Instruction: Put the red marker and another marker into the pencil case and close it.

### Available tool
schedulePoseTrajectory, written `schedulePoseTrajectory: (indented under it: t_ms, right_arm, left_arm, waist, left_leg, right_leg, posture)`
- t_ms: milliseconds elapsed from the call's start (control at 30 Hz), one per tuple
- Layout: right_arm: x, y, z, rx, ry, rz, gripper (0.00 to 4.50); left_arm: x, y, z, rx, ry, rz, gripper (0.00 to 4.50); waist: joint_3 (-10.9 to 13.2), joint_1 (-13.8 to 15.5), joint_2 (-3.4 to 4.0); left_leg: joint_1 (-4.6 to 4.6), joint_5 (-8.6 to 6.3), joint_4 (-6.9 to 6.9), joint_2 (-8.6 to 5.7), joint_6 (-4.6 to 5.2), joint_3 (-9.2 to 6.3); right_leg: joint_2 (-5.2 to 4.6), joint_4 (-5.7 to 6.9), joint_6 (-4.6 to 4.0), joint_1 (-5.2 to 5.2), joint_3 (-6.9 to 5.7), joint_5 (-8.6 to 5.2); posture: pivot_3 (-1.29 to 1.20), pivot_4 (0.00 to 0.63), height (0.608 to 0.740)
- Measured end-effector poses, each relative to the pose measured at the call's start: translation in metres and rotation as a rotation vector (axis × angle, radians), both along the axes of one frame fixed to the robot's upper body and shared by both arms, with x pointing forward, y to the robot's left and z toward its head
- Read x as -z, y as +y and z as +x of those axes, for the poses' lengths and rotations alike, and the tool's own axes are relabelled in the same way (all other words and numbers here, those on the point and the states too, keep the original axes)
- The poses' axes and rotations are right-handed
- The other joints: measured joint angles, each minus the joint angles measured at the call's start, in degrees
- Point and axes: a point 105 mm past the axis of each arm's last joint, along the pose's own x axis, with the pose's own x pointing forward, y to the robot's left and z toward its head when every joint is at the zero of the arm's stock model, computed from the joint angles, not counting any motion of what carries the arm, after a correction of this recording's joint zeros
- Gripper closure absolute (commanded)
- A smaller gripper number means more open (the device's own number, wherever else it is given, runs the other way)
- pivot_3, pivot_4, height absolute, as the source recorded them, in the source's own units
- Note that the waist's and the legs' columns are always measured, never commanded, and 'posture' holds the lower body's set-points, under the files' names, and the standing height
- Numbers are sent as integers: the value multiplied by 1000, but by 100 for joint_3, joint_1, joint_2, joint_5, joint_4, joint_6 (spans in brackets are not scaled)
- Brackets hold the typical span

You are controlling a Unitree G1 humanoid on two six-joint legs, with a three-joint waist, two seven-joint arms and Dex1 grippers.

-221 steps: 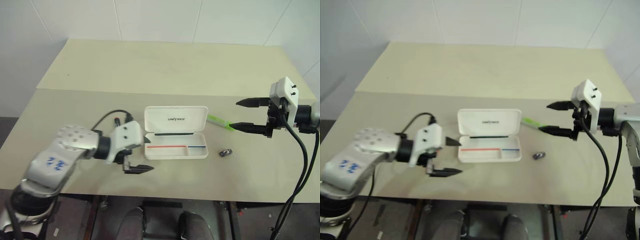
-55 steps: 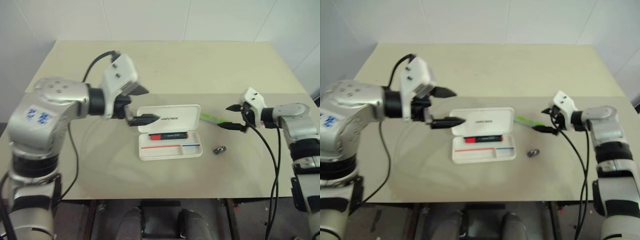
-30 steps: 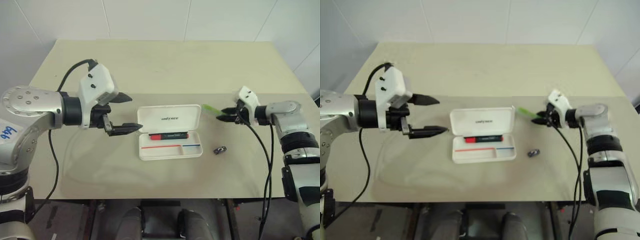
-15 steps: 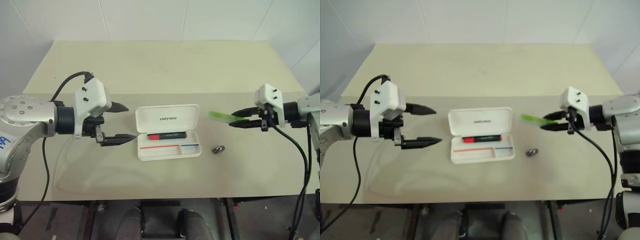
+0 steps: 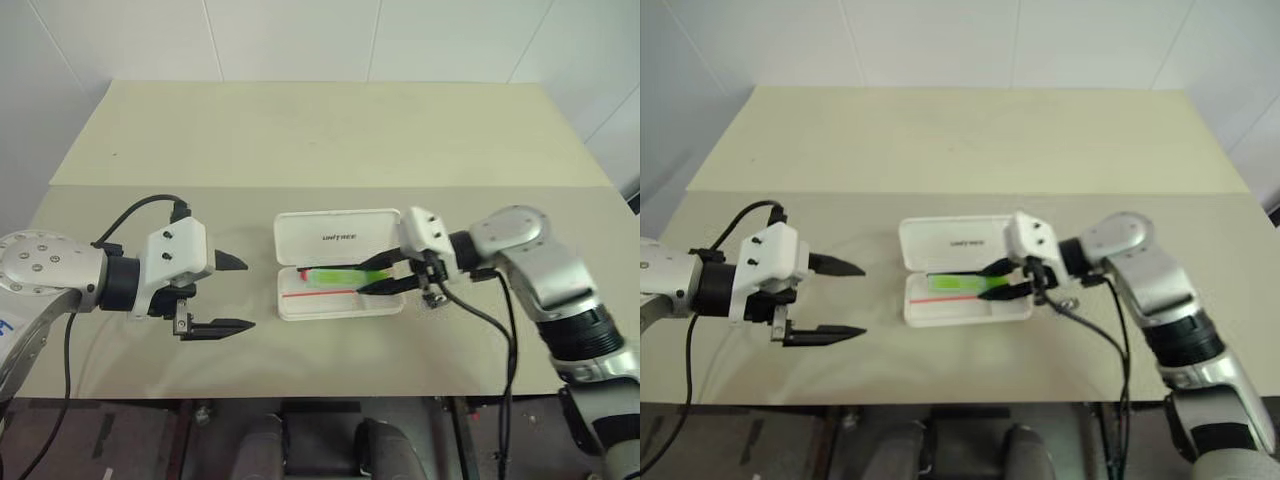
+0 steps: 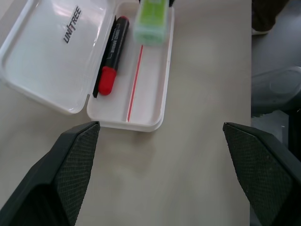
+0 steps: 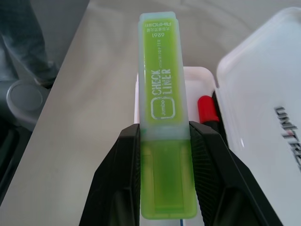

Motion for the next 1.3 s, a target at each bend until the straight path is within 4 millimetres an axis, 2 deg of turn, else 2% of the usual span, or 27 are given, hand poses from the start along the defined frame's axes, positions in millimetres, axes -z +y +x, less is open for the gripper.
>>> schedulePoseTrajectory:
  t_ms: [233, 467, 700, 933, 1233, 1300]
  right_arm:
    - [20, 19, 1, -43, 19, -35, 3410]
    - [18, 32, 9, -66, -6, -46, 3410]
    - [27, 37, 9, -79, 6, -68, 3410]
    - [35, 34, 12, -64, 27, -91, 3410]
    - [37, 29, 13, -49, 34, -103, 144]
    - [38, 23, 14, -31, 44, -112, 27]
  left_arm:
    - [2, 9, -6, -71, 0, 8, 0]
    - [0, 6, -12, -88, -7, 3, 0]
    - [1, 4, -13, -98, 2, -2, 0]
    - [1, 4, -13, -104, 10, -10, 0]
    - [0, 3, -13, -102, 5, -7, 0]
    - [-2, 1, -12, -87, -4, -9, 0]
  waist:
    - [0, -15, 0]
    - [0, -17, -1]
    - [-1, -17, -1]
    - [-1, -18, -1]
    - [-1, -17, -1]
    - [-1, -8, -1]
  left_leg:
    - [2, 0, -1, 2, 0, 1]
    - [1, -1, -5, 4, -2, 2]
    - [1, -1, -5, 4, -3, 4]
    - [2, -2, -4, 4, -3, 6]
    - [1, -2, -5, 4, -3, 7]
    - [1, -2, -5, 4, -3, 7]
  right_leg:
    - [2, 4, 0, -3, 3, 0]
    - [5, 3, 0, -7, 6, 0]
    - [6, 5, -1, -9, 9, 0]
    - [6, 5, -1, -9, 10, 0]
    - [7, 3, -1, -11, 11, 0]
    - [6, 2, -1, -10, 10, 0]
  posture:
    - [0, 150, 740]
    - [0, 150, 740]
    - [0, 150, 740]
    - [0, 150, 740]
    - [0, 150, 740]
    - [0, 150, 740]
